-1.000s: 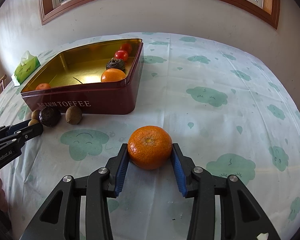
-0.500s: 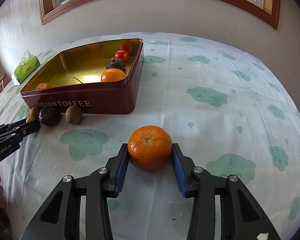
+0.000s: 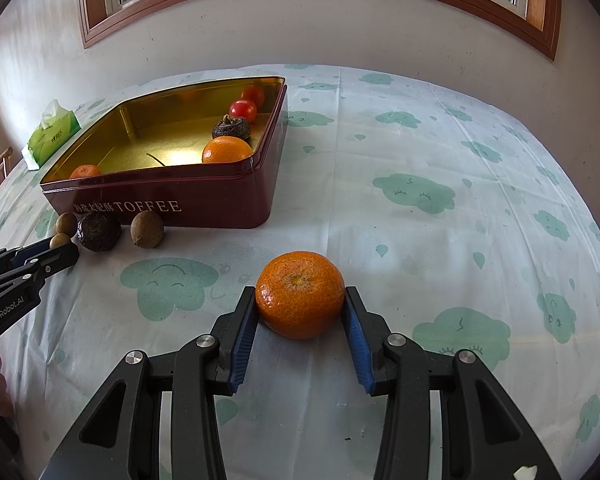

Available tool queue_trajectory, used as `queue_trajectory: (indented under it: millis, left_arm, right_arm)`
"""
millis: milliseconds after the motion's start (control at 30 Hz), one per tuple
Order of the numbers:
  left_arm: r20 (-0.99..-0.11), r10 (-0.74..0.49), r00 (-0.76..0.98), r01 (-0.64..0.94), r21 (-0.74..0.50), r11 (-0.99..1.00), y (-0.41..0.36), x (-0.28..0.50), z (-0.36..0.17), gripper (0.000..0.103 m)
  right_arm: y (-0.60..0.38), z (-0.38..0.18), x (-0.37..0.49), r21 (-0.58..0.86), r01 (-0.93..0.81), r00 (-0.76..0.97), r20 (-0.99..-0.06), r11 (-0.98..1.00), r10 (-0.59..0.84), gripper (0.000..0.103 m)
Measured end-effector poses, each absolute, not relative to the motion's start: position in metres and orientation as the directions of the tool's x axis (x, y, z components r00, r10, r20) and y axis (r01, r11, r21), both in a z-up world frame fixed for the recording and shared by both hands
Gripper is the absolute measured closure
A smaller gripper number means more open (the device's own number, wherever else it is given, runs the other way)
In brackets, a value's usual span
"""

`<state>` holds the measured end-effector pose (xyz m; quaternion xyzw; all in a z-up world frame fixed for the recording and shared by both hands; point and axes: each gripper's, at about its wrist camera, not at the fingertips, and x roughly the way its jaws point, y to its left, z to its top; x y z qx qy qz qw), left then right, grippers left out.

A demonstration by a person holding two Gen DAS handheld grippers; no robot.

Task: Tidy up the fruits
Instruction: 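Lift the orange with the right tool while the left tool lifts the brown fruit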

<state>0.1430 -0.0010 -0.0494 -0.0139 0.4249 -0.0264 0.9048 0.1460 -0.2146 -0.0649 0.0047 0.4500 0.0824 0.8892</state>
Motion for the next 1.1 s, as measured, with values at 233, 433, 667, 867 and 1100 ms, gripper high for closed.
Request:
queue_trajectory:
  millis: [233,433,667,867,1100]
  left_arm:
    - [-0.768,-0.055,0.638,0.020,-0.054,0.998,0.003,0.142,-0.049,0.076]
    - [-0.763,-0.060,0.644,0.017,-0.064,0.998,0.005,0.140,-0.047,0.076]
    - [-0.745,-0.064,0.664,0.016,-0.073,0.997,0.007,0.136,-0.044,0.076]
    - [-0.734,-0.061,0.676,0.017,-0.068,0.998,0.006,0.134,-0.042,0.076]
    - [-0.730,-0.056,0.681,0.014,-0.064,0.998,0.006,0.132,-0.041,0.076]
  right_arm:
    - [-0.215,-0.065,0.146,0.080,-0.142,0.582,-0.799,0.987,0.149,0.064]
    - [-0.215,-0.064,0.146,0.081,-0.142,0.582,-0.799,0.986,0.150,0.065]
    - [-0.216,-0.063,0.145,0.084,-0.143,0.583,-0.798,0.986,0.153,0.065]
    - [-0.217,-0.060,0.140,0.095,-0.134,0.579,-0.800,0.986,0.156,0.065]
    - [-0.220,-0.050,0.132,0.103,-0.125,0.591,-0.792,0.987,0.157,0.065]
